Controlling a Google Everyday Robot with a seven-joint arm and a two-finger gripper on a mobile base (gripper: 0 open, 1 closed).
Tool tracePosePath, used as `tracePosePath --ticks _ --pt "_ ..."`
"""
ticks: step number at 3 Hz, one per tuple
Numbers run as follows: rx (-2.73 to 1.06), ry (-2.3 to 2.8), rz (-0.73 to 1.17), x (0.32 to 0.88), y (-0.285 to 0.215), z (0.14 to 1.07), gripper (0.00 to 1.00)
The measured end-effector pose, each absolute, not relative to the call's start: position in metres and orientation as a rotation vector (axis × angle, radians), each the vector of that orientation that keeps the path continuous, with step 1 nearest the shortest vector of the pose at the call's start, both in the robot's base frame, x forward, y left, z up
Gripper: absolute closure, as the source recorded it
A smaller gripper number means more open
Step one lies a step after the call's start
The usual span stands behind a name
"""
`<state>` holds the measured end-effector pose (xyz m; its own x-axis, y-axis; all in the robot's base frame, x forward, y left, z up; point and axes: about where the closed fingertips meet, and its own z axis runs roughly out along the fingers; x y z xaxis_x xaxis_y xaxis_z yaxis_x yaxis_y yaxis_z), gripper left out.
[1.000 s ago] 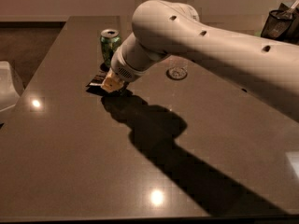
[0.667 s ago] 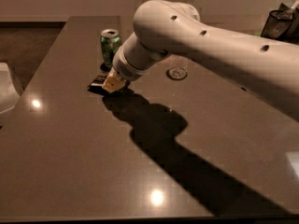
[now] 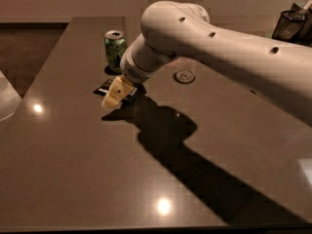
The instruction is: Move rxbar chocolate near green can
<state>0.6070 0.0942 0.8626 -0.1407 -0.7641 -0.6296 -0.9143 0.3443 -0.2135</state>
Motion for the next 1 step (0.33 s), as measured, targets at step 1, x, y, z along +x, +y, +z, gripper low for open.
tracePosePath --ticks 1 --pt "-1.464 1.946 0.290 0.6069 0.0942 0.8626 0.00"
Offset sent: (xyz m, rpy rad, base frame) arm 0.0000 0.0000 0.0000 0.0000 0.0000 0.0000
